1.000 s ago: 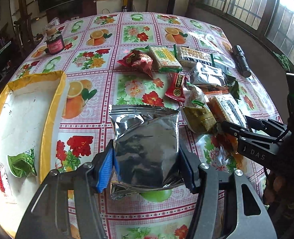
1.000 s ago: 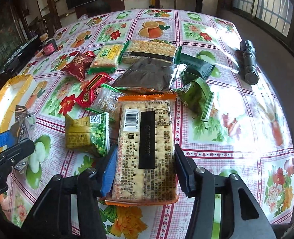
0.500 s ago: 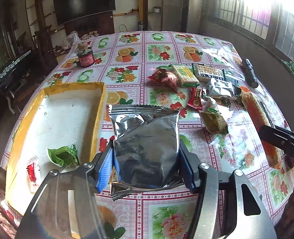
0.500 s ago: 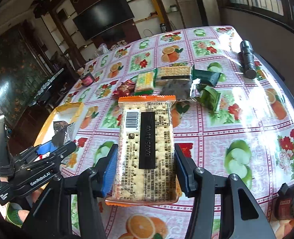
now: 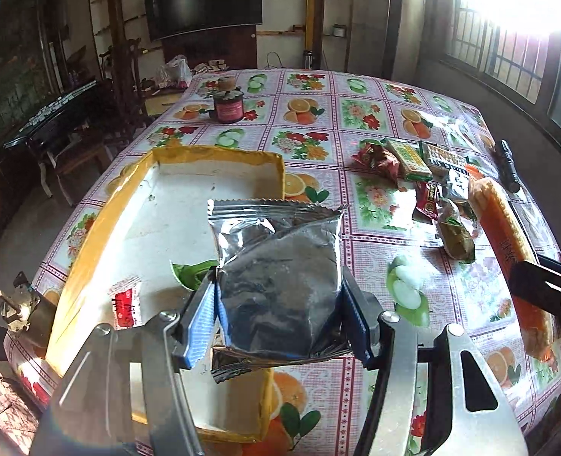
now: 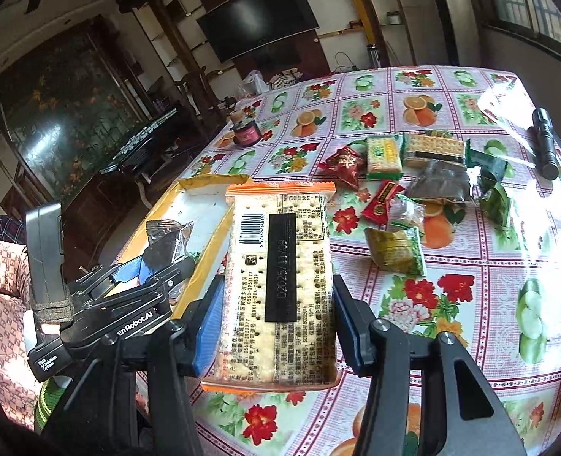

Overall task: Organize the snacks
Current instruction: 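Carry both packets into the yellow tray and open both tools to release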

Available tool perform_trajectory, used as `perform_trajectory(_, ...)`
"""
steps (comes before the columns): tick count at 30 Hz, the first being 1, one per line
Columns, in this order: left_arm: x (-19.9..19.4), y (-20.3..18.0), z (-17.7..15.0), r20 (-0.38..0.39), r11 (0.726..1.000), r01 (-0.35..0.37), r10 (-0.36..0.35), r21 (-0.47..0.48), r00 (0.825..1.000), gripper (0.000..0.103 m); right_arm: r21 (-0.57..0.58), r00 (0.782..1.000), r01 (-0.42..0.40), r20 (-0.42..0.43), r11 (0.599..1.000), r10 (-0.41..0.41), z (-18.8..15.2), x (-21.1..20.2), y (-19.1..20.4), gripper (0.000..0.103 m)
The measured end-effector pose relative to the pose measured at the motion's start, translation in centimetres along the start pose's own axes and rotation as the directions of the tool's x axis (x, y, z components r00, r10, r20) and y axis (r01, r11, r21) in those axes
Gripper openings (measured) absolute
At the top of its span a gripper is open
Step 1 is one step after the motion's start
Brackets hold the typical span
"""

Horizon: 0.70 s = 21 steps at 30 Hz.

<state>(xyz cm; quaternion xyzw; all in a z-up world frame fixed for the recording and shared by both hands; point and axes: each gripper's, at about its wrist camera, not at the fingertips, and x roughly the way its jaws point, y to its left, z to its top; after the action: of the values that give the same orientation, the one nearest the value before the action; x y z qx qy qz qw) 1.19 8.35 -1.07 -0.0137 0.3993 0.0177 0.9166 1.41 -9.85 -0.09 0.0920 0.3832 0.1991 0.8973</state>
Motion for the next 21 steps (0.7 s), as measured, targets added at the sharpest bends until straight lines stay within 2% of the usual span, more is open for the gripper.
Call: perform_trajectory(21, 1.0, 8.9, -0.2, -0.025, 0.984, -0.093, 0.09, -0.151, 0.996, 0.06, -0.096, 0.992, -0.092, -0.091, 0.991, 0.083, 1.1, 6.0, 6.5, 0.053)
